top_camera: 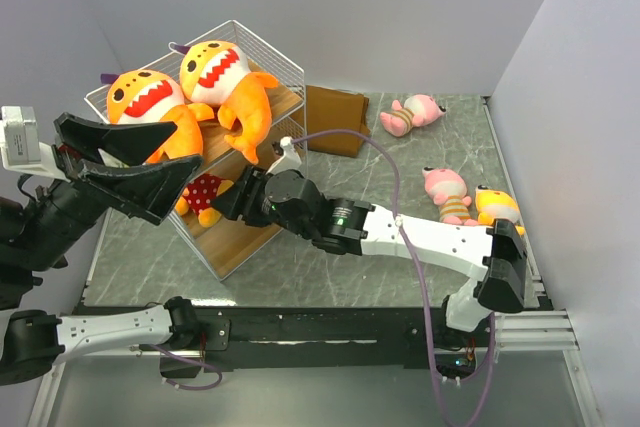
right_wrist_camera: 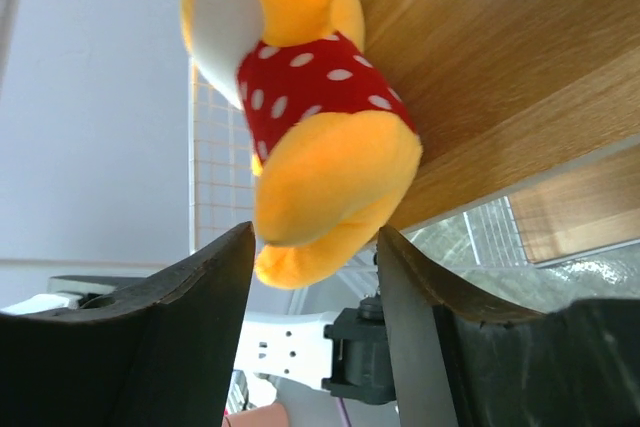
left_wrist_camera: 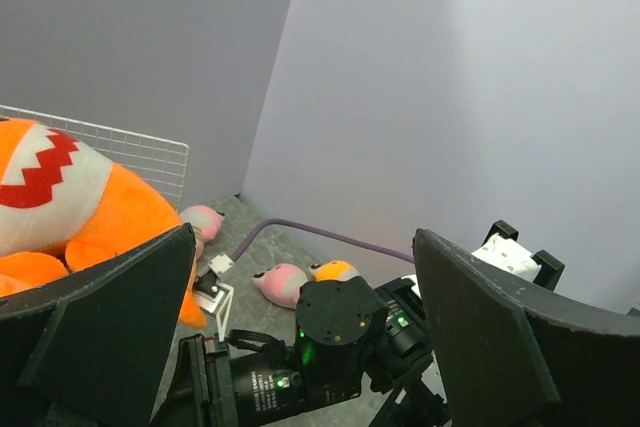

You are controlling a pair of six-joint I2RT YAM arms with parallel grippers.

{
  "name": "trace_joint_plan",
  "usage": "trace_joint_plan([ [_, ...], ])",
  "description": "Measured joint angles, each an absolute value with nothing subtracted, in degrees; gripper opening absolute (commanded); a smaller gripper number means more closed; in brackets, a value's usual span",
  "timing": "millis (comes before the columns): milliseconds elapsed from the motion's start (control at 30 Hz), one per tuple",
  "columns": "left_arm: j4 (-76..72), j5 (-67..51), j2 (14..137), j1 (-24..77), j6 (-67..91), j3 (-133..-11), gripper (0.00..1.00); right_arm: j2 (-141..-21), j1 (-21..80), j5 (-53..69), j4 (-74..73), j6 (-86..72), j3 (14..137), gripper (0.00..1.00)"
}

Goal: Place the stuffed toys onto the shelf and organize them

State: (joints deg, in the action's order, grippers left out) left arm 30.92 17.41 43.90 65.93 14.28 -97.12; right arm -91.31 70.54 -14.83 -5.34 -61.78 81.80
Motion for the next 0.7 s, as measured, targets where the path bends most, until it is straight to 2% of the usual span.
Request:
trace_joint_plan([
  [400,31.1,17.9,45.1,65.9,14.2,-97.1,0.96,-88.2,70.3,-14.3,-3.4,-61.8,79.3,0.54],
  [700,31.1,17.9,45.9,65.9,14.0,-97.1,0.96,-79.2,70.2,-14.3,-3.4,-64.1,66.6,0.54],
])
